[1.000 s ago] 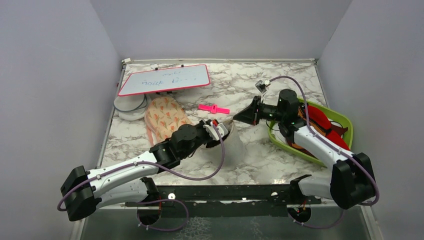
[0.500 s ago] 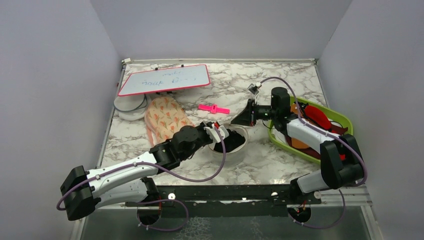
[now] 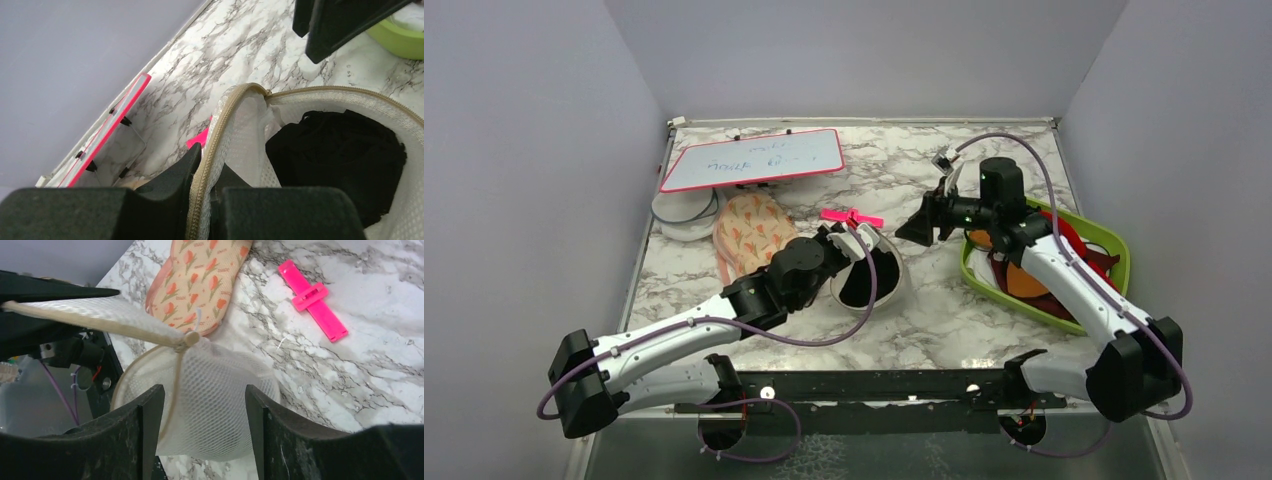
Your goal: Unzip the laundry bag and remove the bra
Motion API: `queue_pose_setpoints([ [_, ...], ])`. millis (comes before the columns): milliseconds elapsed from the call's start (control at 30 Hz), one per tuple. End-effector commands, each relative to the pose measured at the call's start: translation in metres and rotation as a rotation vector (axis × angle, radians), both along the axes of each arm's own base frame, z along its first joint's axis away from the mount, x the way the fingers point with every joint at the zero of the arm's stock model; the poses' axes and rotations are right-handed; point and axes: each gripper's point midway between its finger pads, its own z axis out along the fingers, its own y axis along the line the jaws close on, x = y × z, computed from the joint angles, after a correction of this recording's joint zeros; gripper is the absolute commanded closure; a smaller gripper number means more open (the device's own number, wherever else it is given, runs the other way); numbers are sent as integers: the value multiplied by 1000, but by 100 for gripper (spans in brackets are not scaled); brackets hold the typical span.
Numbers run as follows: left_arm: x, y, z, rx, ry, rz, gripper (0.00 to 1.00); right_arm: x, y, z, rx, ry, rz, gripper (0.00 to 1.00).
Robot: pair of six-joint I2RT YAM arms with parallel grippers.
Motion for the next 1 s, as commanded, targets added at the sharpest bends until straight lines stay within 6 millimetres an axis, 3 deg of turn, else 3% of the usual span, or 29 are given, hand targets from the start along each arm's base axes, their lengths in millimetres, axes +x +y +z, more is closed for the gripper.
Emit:
queue_pose_setpoints([
  [0, 4, 1, 17, -63, 18, 55, 100, -25, 0, 12, -94, -24, -2, 43],
  [67, 4, 0, 16, -63, 22, 55, 100, -45, 15, 19, -54, -5, 43, 46],
  [167, 4, -2, 14, -58, 32, 50, 100, -77, 40, 14, -7, 49, 112, 47],
  [267, 5, -4, 10, -50, 47, 53, 100, -95, 52, -6, -39, 95, 134, 46],
  [433, 8, -3, 5, -34, 60, 82, 100, -104, 48, -48, -76, 200, 115, 45],
  [567, 12, 3, 6, -33, 56, 128, 100, -87, 17, -83, -265, 191, -46, 45],
  [667, 13, 5, 6, -33, 54, 140, 100, -67, -16, -97, -423, 135, -205, 45],
  [733, 13, 5, 6, -30, 52, 138, 100, -57, -33, -98, -496, 97, -285, 45],
  [867, 13, 5, 4, -12, 52, 133, 100, -38, -47, -87, -558, 29, -365, 43],
  [967, 12, 4, 3, -3, 56, 124, 100, -31, -39, -69, -552, -10, -326, 42],
])
